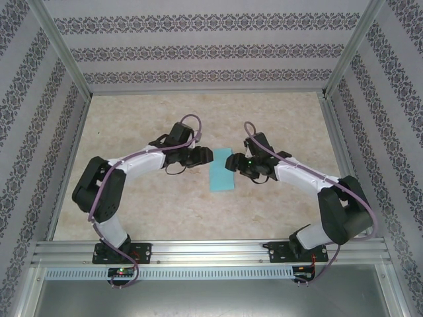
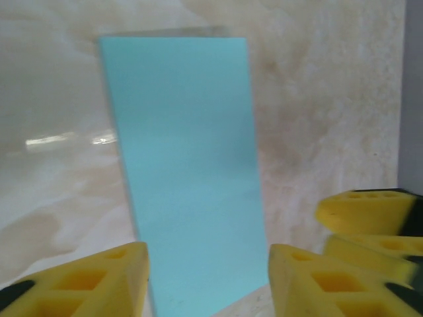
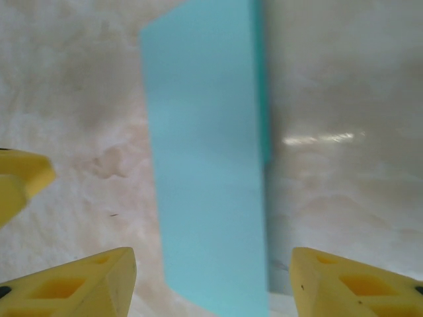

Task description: Fold a paper plane with a square sheet of paper (pick it up from the middle)

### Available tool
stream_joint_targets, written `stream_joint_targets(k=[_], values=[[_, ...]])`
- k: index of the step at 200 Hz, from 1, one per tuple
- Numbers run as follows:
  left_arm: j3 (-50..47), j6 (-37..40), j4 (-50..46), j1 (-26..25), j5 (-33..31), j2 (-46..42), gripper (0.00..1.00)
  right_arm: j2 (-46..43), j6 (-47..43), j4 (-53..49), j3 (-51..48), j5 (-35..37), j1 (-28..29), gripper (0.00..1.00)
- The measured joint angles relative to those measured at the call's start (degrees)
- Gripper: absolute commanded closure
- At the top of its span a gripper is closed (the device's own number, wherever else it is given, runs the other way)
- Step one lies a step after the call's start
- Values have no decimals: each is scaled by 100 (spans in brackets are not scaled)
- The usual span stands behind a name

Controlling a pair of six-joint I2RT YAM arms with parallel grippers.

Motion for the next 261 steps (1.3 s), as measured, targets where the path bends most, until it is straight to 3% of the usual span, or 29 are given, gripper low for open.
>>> stream_joint_targets(k=[52,171,242,261], values=[[566,-57,122,-232,151,715,58,188,197,243,-393,-535,-55,42],[638,-94,118,-236,116,1143,60,225,584,678,-774,-872,348,56],[640,-94,111,-238,103,1346,60,-153,861,678,-822,-739,348,85],[640,-94,105,-236,101,1381,60,-153,927,678,-807,-719,348,88]])
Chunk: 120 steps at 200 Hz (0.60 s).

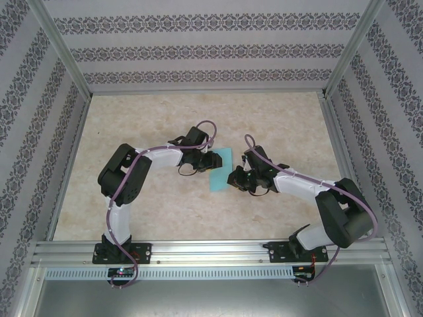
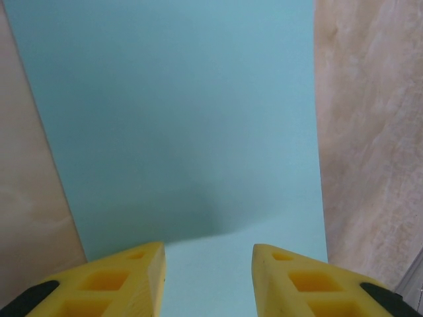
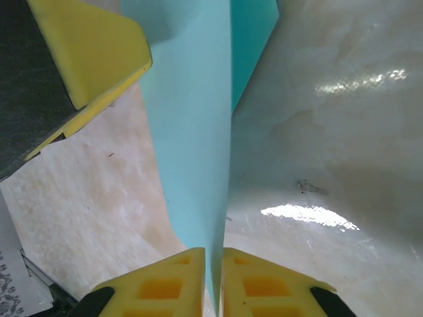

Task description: Fold a paper plane with a square sheet of paper (pick it up from the middle)

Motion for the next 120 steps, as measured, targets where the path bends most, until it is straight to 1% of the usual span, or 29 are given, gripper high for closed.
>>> stream_joint_targets(k=[33,106,120], values=[[2,2,-26,-2,-17,52,60,74,37,4,177,2,0,90],[175,22,-245,0,-20,59,61,841,229,2,914,22,0,91],[190,24,-245,0,-111,26,61,979,229,-2,992,26,2,91]])
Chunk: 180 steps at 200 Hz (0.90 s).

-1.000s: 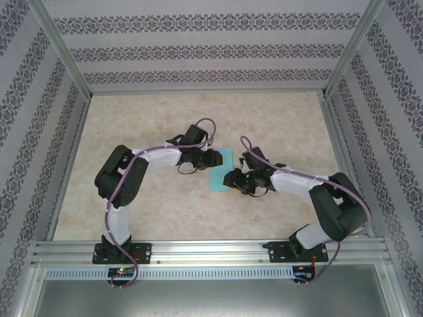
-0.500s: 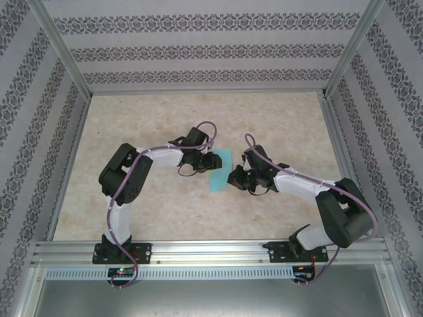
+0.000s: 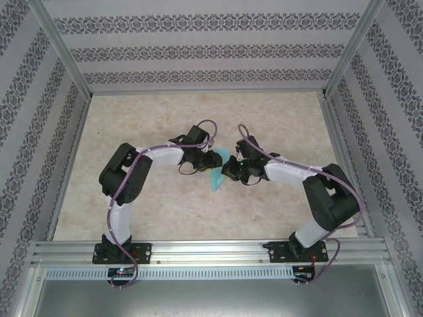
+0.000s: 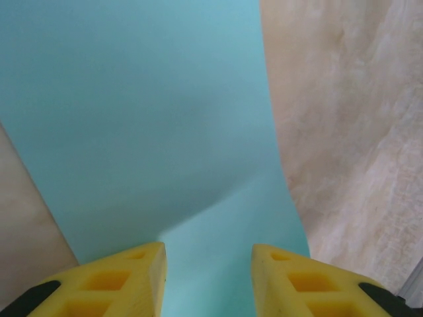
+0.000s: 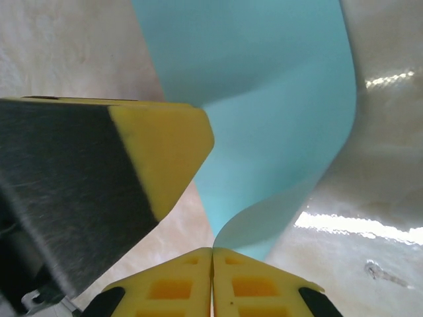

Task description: Fold a paper plane with a square sheet of paper (pick it up from the middle)

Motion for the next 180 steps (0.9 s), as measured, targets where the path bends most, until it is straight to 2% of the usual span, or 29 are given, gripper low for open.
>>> stream_joint_targets(k=[37,67,94,180], values=[[0,2,0,28,-361,-232,65,289,-2,9,157,39,22,91],[0,46,-4,46,-535,-238,76,442,-11,52,205,46,72,91],[74,94,-17,63,-649,-79,82,575,-52,101,308,66,122,90],[251,160,-273,66,-815,214,85,870,-72,264,422,68,122,90]])
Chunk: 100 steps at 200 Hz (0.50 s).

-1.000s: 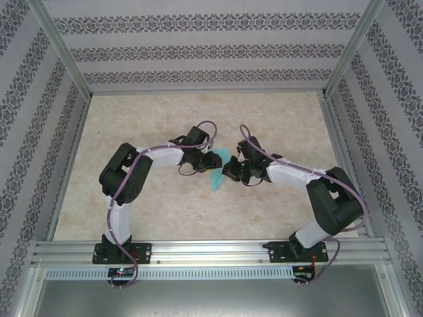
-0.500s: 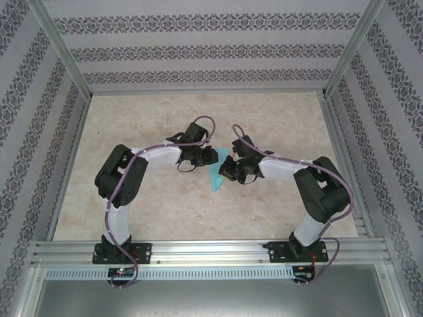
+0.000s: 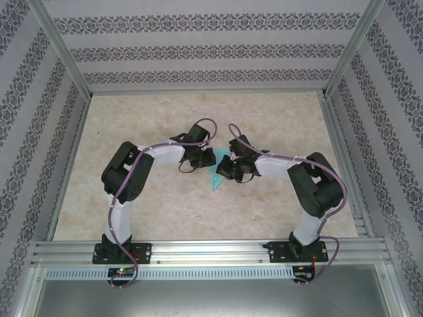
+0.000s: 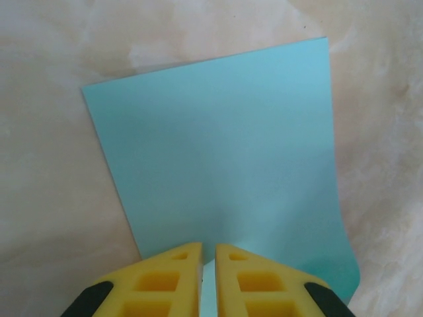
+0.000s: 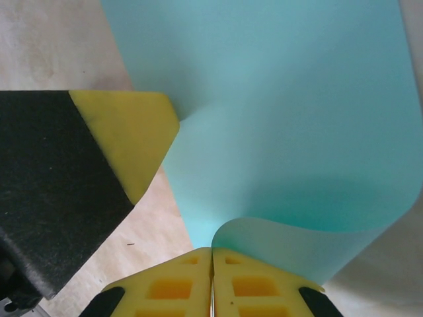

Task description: Fold a paper plane with a square sheet of paper (pick it up from the middle)

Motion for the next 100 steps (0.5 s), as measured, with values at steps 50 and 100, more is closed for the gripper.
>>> stream_joint_targets(k=[50,100], values=[[20,39,-15,0,2,20,86,138,-92,37,79,-4,0,90],[48,72,-35,0,20,35,86,293,-260,37,238,-9,63,90]])
